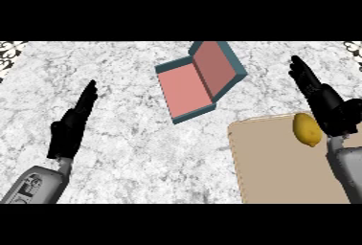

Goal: Pick the lemon from the tray and place it in the cardboard box

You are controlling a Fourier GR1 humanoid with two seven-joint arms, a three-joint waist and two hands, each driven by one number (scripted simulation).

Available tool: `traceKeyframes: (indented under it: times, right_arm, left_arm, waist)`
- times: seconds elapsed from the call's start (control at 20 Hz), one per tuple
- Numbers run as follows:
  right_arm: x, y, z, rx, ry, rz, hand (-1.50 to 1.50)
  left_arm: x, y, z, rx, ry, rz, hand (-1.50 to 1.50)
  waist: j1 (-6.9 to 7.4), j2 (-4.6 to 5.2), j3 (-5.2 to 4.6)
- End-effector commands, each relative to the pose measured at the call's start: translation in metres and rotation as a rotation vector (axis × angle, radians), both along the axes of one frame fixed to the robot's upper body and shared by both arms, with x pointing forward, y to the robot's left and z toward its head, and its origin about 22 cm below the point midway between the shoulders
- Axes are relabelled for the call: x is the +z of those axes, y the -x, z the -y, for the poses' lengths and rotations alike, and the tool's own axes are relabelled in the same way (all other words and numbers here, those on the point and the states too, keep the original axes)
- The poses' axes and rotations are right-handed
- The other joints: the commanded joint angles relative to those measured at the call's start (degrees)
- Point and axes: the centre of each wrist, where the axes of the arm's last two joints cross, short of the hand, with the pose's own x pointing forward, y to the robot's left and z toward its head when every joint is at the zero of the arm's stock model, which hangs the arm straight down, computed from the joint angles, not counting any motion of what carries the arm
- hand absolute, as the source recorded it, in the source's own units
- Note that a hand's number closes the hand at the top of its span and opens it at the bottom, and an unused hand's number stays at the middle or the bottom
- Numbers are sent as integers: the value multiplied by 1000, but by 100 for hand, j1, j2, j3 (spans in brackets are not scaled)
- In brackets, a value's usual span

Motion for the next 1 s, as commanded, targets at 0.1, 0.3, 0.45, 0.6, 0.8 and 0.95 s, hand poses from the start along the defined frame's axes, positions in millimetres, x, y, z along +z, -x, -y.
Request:
traceKeyframes:
  times: [0.1, 0.3, 0.45, 0.6, 0.8, 0.95]
  right_arm:
    - [27, -7, 30, -89, -159, 245, -150]
    - [46, 7, 99, -370, 395, 198, -150]
    - [-7, 10, 70, -680, -108, 313, -150]
    - [-24, 24, 70, -665, -209, 389, -150]
    - [-10, 36, 93, -534, 30, 353, -150]
    - [-1, 43, 116, -471, 289, 221, -150]
  left_arm:
    - [-9, 16, -31, 66, -48, -23, 0]
    - [-13, 16, -31, 123, -58, -54, 0]
    - [-23, 34, -26, 127, -41, -84, 0]
    - [-23, 46, -34, 127, -47, -87, 0]
    - [-20, 49, -29, 133, -58, -95, 0]
    - [-16, 39, -32, 145, -49, -93, 0]
  waist:
    - [47, -69, -1]
    - [-193, 47, -146]
    - [-3, -91, 12]
    - [2, -83, 2]
    - [-22, -75, -9]
    - [-74, -67, -20]
